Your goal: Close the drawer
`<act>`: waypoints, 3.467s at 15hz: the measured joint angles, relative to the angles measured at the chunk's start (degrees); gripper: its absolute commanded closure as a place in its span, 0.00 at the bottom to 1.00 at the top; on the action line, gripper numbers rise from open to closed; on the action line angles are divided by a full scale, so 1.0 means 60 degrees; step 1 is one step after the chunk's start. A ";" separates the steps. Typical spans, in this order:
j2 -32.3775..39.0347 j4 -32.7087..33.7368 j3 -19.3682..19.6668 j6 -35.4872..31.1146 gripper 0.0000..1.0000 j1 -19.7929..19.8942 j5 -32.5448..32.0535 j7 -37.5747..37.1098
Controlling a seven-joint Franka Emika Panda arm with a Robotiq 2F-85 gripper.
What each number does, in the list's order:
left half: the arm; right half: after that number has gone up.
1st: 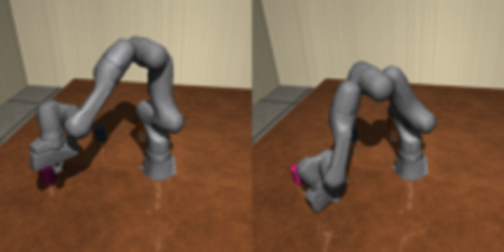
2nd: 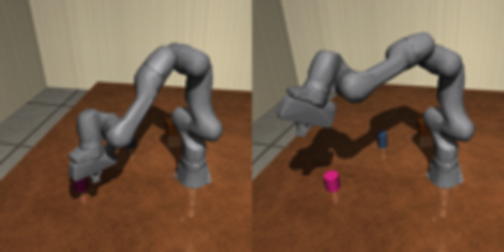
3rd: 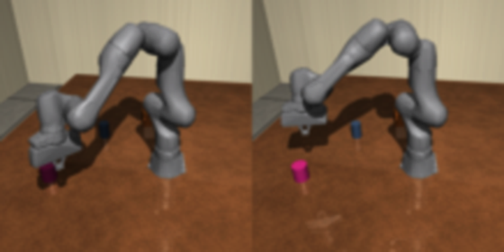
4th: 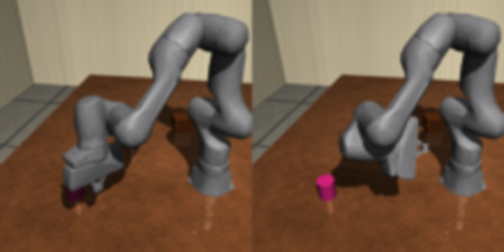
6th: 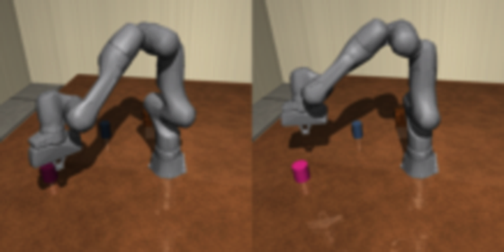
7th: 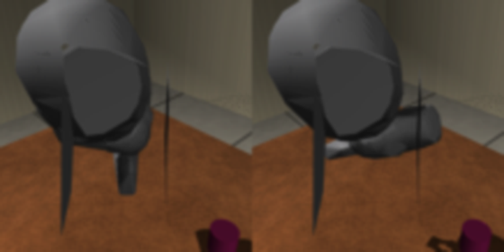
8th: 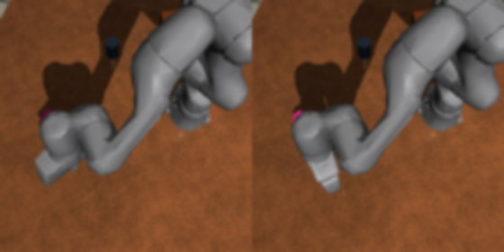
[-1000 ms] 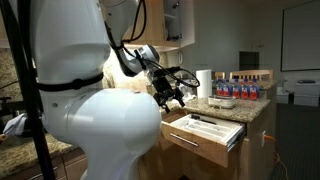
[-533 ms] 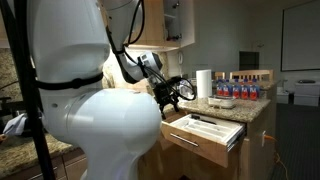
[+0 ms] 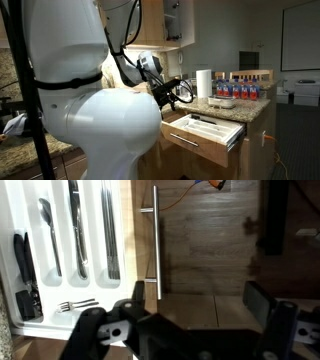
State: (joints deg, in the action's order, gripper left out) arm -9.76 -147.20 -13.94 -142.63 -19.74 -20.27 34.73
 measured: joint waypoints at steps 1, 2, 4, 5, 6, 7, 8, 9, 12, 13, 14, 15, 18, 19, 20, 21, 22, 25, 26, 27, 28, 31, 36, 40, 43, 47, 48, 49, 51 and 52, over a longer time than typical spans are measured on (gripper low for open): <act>0.0005 0.0001 0.0000 0.0000 0.00 0.0000 0.0000 0.0000; 0.0006 0.0001 0.0000 0.0000 0.00 0.0000 0.0000 0.0000; 0.0010 0.0001 0.0000 0.0000 0.00 0.0000 0.0000 0.0000; 0.0010 0.0001 0.0000 0.0000 0.00 0.0000 0.0000 0.0000; 0.0010 0.0001 0.0000 0.0000 0.00 0.0000 0.0000 0.0000; 0.0019 0.0000 0.0002 -0.0001 0.00 0.0000 0.0001 0.0000; 0.0040 -0.0008 0.0008 -0.0011 0.00 0.0000 0.0050 0.0001; 0.0085 -0.0033 0.0027 -0.0064 0.00 -0.0003 0.0205 0.0057; 0.0318 -0.0249 0.0144 -0.0571 0.00 -0.0003 0.0872 0.0545; 0.0427 -0.0370 0.0197 -0.0864 0.00 -0.0001 0.1019 0.0659; 0.0530 -0.0483 0.0244 -0.1180 0.00 0.0016 0.1054 0.0677; 0.0626 -0.0594 0.0295 -0.1500 0.00 0.0048 0.1054 0.0677; 0.0905 -0.0771 0.0409 -0.1967 0.00 0.0253 0.1025 0.0745; 0.1012 -0.0768 0.0453 -0.1973 0.00 0.0317 0.1026 0.0864; 0.1143 -0.0750 0.0493 -0.1973 0.00 0.0378 0.1030 0.1022; 0.1300 -0.0712 0.0532 -0.1973 0.00 0.0436 0.1033 0.1198; 0.1484 -0.0647 0.0550 -0.1972 0.00 0.0511 0.1059 0.1413; 0.2158 -0.0266 0.0553 -0.1842 0.00 0.0740 0.1341 0.2285; 0.2400 -0.0087 0.0543 -0.1730 0.00 0.0817 0.1470 0.2601; 0.2633 0.0103 0.0526 -0.1607 0.00 0.0902 0.1500 0.2816; 0.2857 0.0311 0.0508 -0.1449 0.00 0.0987 0.1501 0.2963; 0.3565 0.1078 0.0474 -0.0803 0.00 0.1237 0.1501 0.3211; 0.4722 0.2251 0.0419 -0.0001 0.00 0.1427 0.1492 0.3362; 0.5314 0.2878 0.0361 0.0375 0.00 0.1425 0.1379 0.3361; 0.5403 0.3081 0.0376 0.0369 0.00 0.1422 0.1021 0.3319; 0.5401 0.3206 0.0418 0.0286 0.00 0.1398 0.0458 0.3096; 0.5395 0.3230 0.0446 0.0223 0.00 0.1382 0.0284 0.2973; 0.5390 0.3250 0.0477 0.0109 0.00 0.1371 0.0128 0.2832; 0.5385 0.3298 0.0543 -0.0089 0.00 0.1365 -0.0167 0.2543; 0.5385 0.3305 0.0564 -0.0145 0.00 0.1361 -0.0269 0.2405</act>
State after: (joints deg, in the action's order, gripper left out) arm 22.55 -127.37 -10.56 -143.50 -11.57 -21.88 49.16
